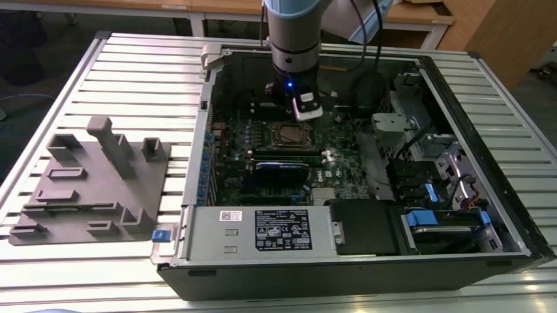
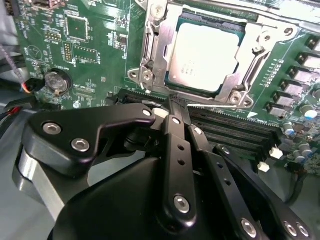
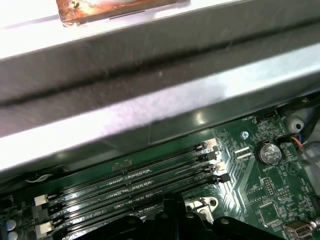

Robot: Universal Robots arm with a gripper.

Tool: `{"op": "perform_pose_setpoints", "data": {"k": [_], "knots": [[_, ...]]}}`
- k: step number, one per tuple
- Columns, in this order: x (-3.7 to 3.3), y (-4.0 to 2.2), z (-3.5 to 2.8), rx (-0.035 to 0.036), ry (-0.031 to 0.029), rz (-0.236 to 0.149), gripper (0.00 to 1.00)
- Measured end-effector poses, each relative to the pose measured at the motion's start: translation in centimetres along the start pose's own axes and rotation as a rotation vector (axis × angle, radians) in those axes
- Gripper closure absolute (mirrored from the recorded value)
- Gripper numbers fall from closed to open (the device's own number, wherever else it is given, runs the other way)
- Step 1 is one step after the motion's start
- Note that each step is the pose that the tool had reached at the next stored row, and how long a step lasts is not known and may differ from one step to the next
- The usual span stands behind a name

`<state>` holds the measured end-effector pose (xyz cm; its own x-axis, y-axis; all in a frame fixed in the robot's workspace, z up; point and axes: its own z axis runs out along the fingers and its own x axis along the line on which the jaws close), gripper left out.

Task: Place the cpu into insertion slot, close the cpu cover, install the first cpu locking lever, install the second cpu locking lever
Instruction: 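Install the first cpu locking lever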

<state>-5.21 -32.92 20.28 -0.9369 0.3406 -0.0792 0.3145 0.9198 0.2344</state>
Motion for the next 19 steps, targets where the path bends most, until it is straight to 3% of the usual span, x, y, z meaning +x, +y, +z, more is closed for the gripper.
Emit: {"op": "perform_pose_setpoints", "data": {"k": [4, 5, 9, 11, 16, 19], "knots": [[-0.01, 0.04, -0.18, -0.0024, 0.0006, 0.0, 0.89], [0.01, 0.03, -0.18, -0.0071, 0.0016, 0.001, 0.89], [0.13, -0.01, -0.19, -0.0375, 0.0025, 0.004, 0.89], [0.22, -0.06, -0.2, -0.0454, -0.0002, 0.004, 0.89], [0.47, -0.3, -0.23, -0.0492, -0.008, 0.002, 0.89], [0.59, -0.41, -0.17, -0.0568, -0.0204, -0.001, 0.89]]}}
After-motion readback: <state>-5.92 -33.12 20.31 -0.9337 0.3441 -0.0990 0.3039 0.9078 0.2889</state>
